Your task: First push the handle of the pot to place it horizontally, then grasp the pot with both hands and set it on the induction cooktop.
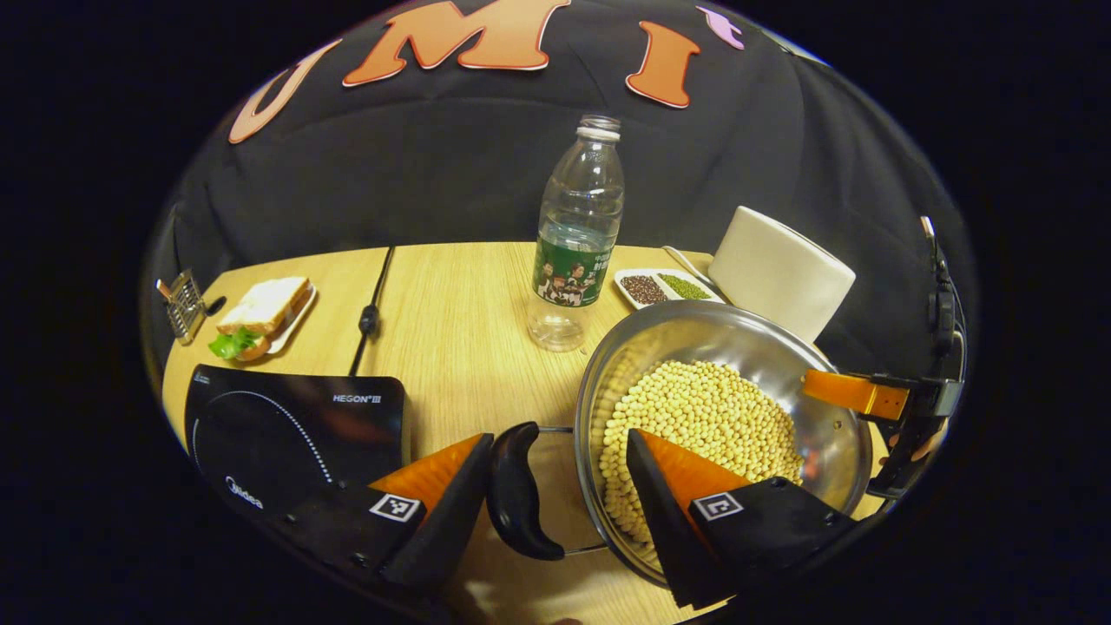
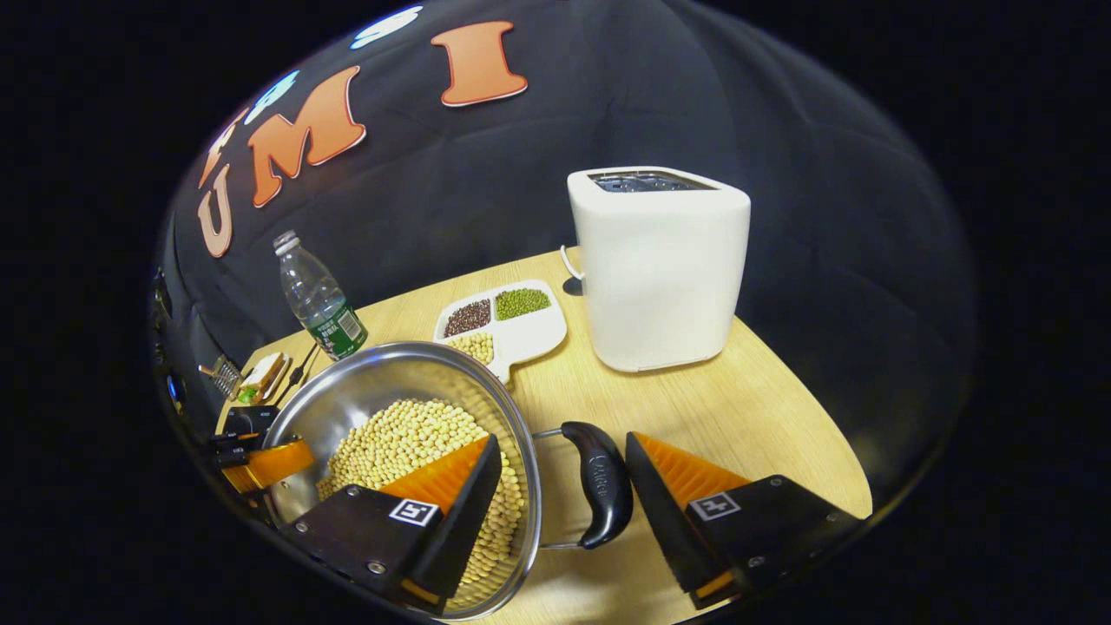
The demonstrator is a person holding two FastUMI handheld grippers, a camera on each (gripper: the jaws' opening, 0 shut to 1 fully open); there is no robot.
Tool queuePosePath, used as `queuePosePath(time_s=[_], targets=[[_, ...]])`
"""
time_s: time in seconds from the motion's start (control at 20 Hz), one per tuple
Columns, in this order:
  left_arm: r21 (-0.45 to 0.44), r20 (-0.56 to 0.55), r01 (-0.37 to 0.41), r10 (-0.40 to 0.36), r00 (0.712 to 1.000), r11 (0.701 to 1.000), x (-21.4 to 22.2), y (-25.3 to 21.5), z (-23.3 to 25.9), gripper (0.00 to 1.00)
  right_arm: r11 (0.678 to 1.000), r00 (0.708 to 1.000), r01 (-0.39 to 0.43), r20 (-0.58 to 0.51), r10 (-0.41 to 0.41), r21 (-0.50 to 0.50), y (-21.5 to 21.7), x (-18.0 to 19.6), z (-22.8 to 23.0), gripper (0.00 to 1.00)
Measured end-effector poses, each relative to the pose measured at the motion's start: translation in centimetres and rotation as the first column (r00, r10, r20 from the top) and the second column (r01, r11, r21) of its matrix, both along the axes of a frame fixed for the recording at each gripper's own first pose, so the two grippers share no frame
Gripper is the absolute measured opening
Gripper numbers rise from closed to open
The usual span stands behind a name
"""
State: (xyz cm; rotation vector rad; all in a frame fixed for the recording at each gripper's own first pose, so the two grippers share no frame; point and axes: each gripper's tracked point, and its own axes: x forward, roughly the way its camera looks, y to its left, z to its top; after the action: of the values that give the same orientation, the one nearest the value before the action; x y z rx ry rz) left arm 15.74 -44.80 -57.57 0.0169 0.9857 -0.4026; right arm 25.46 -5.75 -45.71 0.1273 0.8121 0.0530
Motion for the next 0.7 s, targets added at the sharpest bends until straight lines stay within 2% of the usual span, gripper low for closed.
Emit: queuePosePath(time_s=[0.05,0.1,0.15,0.3,0.35,0.55,0.7], targets=[[0.023,-0.002,-0.008,0.008,1.0,1.0,0.2,0.5,-0.5,0.97,1.0,1.0,0.006,-0.016,-0.007,-0.005,-0.2,-0.1,-0.4,0.84],[0.043,-0.018,-0.013,0.014,1.0,0.999,0.2,1.0,-0.8,0.85,1.0,0.999,0.011,-0.034,-0.011,-0.007,-0.2,-0.2,-0.9,0.8],[0.036,-0.013,-0.014,0.014,1.0,0.999,0.2,0.8,-0.4,0.8,1.0,0.999,0.018,-0.035,-0.018,-0.001,-0.2,-0.1,-0.9,0.74],[0.054,-0.032,-0.012,0.014,0.999,0.998,-0.1,0.9,-0.5,0.67,0.999,0.997,0.031,-0.07,-0.03,0.013,-0.3,-0.9,-0.6,0.69],[0.057,-0.049,-0.014,0.017,0.999,0.998,-0.5,1.0,-0.4,0.63,0.999,0.997,0.036,-0.075,-0.035,0.01,-0.3,-1.4,-0.4,0.63],[0.027,-0.083,-0.042,0.044,0.996,0.999,-2.1,1.3,1.2,0.64,0.999,0.997,0.044,-0.056,-0.045,-0.014,-0.3,-2.9,1.7,0.6],[0.017,-0.014,-0.029,0.029,0.999,0.999,-1.3,1.5,4.5,0.62,0.997,0.997,0.072,-0.027,-0.071,0.028,0.1,-3.7,4.6,0.59]])
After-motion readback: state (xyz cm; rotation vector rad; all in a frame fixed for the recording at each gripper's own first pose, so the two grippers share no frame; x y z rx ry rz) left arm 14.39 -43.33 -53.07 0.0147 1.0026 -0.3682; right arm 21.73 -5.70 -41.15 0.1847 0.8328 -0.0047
